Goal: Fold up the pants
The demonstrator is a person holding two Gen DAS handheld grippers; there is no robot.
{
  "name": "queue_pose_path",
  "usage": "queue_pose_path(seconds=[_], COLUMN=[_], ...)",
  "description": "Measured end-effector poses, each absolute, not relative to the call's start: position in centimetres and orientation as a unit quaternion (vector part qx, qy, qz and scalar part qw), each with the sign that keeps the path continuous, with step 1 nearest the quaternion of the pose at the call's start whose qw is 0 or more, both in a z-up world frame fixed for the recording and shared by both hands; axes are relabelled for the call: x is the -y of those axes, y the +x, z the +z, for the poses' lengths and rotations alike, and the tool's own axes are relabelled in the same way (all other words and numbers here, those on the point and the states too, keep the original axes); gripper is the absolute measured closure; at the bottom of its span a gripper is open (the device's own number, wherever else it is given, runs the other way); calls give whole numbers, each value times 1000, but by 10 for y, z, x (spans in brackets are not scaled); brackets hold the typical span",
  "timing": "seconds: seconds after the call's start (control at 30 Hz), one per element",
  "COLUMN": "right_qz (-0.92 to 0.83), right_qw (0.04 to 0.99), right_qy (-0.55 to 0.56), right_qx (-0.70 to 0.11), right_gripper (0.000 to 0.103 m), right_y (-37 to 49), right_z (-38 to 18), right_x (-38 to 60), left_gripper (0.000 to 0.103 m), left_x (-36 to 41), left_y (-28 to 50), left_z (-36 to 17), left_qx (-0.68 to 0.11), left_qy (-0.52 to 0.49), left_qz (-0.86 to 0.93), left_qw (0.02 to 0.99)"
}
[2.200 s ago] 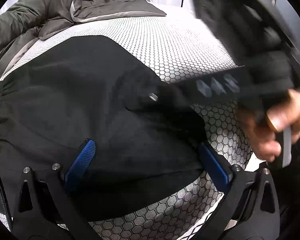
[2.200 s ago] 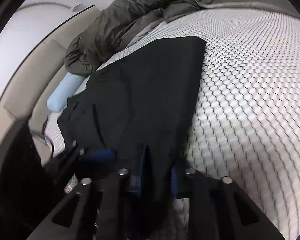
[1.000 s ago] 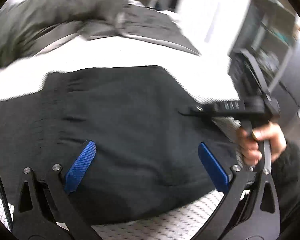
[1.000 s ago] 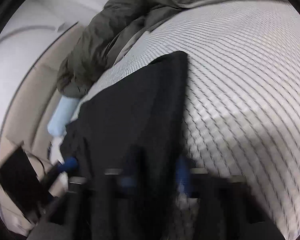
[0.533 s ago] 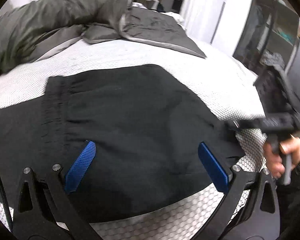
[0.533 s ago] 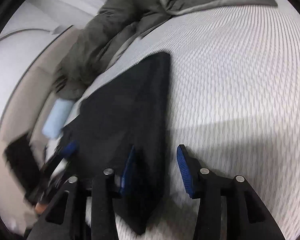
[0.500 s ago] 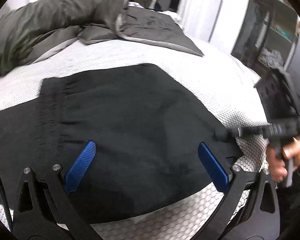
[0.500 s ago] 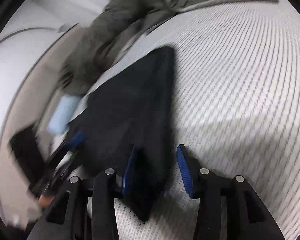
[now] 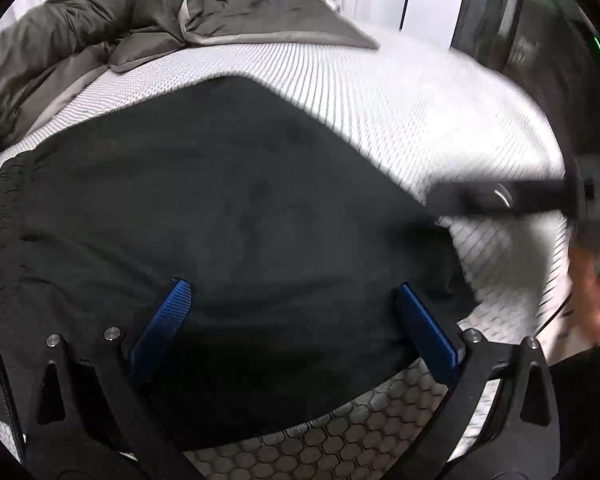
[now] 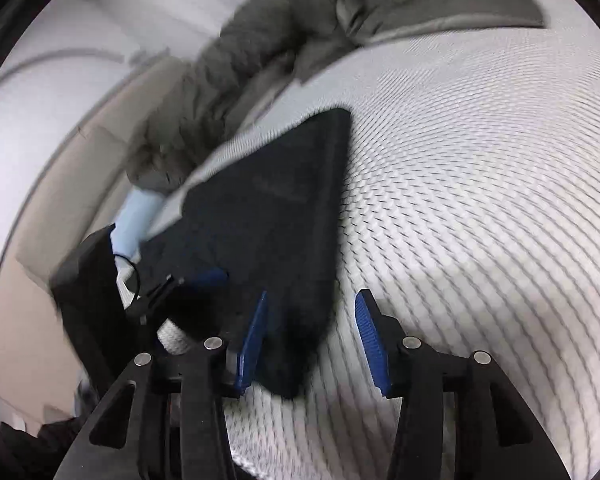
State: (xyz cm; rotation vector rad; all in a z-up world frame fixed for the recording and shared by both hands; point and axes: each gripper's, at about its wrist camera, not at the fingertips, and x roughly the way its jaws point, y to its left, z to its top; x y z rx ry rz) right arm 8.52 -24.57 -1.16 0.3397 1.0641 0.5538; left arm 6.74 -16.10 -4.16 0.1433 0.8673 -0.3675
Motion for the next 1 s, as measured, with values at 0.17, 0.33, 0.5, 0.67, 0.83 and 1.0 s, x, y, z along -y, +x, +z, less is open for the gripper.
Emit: queue_pose_path(seconds=[0.17, 0.33, 0.5, 0.67, 0.83, 1.0], right_qz=[273, 279, 260, 231, 186, 185], right_qw=[790, 781, 797, 821, 867, 862], right_qy=[85, 120, 87, 48, 79, 97], right_qx=[-542, -547, -539, -519, -455, -462], right_gripper=[72, 87, 89, 86, 58, 26], right_y=[153, 245, 320, 338, 289, 183], right_z=[-41, -45, -40, -21, 36, 30], right_x=[192, 179, 148, 137, 176, 215], left_gripper=[1, 1, 1, 1, 1, 1], left_x=[164, 166, 161, 157, 151, 99], left_y=[70, 72, 75, 76, 55, 41], left_z=[-45, -48, -49, -46, -30, 8], left_qx=[-431, -435, -435, -429, -422, -375], left_qy=[65, 66, 63, 66, 46, 3], left_qz=[-180, -190, -200, -201, -219, -206], left_qw=[882, 877, 876, 878, 879, 904])
